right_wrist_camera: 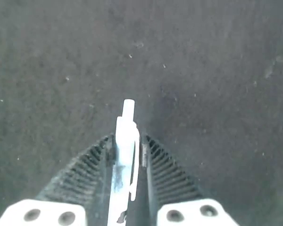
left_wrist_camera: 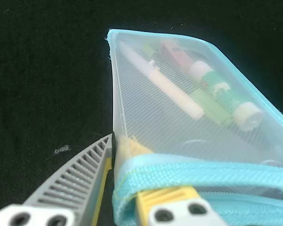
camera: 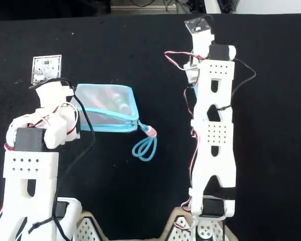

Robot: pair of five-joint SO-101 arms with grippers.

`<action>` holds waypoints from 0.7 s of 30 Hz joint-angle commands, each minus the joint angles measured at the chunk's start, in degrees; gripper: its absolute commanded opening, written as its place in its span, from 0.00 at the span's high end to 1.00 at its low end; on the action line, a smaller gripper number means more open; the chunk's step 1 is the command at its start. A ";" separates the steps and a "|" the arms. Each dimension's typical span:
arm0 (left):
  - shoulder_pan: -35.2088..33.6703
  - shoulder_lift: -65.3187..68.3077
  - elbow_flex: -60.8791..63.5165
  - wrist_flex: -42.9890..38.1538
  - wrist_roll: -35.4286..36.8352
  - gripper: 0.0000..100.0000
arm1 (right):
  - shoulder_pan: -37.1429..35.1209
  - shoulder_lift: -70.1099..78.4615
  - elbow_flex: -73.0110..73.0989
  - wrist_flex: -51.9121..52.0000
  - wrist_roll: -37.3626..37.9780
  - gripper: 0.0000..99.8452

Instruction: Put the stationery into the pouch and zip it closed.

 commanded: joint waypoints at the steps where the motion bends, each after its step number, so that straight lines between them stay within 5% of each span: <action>1: -0.40 0.09 -0.75 0.18 0.00 0.97 | -1.67 -1.36 -2.15 2.20 0.44 0.99; 7: -0.40 0.09 -0.75 0.18 0.00 0.97 | -2.29 -4.00 7.25 2.29 -2.81 0.99; 21: -0.40 0.09 -0.75 -0.09 0.00 0.97 | -5.36 -22.20 40.92 0.88 3.16 0.99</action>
